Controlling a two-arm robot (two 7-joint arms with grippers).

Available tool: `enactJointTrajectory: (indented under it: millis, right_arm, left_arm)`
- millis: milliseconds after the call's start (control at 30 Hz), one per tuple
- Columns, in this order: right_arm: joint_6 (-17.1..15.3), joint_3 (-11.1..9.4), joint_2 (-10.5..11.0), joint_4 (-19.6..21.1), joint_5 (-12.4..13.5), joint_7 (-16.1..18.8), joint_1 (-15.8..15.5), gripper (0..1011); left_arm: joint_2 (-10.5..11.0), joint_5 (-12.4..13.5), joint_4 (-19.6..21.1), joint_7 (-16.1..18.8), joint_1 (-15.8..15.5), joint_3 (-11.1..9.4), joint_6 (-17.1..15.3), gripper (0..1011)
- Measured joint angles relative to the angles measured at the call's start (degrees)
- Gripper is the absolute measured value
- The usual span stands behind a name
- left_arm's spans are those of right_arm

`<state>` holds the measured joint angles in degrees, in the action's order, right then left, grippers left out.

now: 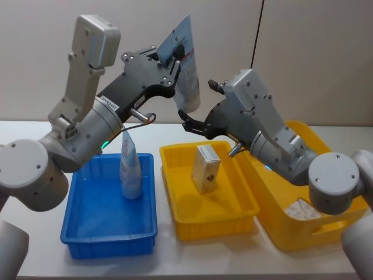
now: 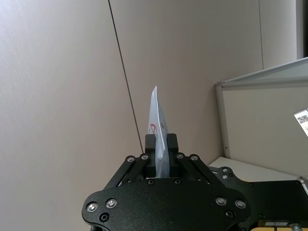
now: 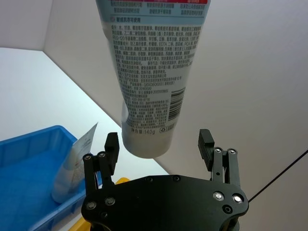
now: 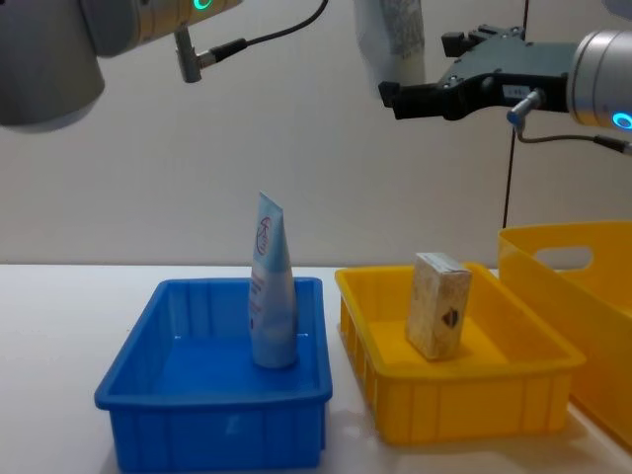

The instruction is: Bimanual collaborative sorting of washing and personal care products

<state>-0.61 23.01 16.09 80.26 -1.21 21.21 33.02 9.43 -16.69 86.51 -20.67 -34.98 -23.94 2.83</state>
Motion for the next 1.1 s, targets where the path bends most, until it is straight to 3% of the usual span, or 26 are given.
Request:
enactJointTrajectory:
  millis: [1100]
  right_arm:
    - [-2.8,0.4,-2.4,-2.2,0.5,-0.6,2.0,967]
  left_arm:
    - [-0.4,-0.2,0.1,0.3,0.3,-0.4,-0.5,123]
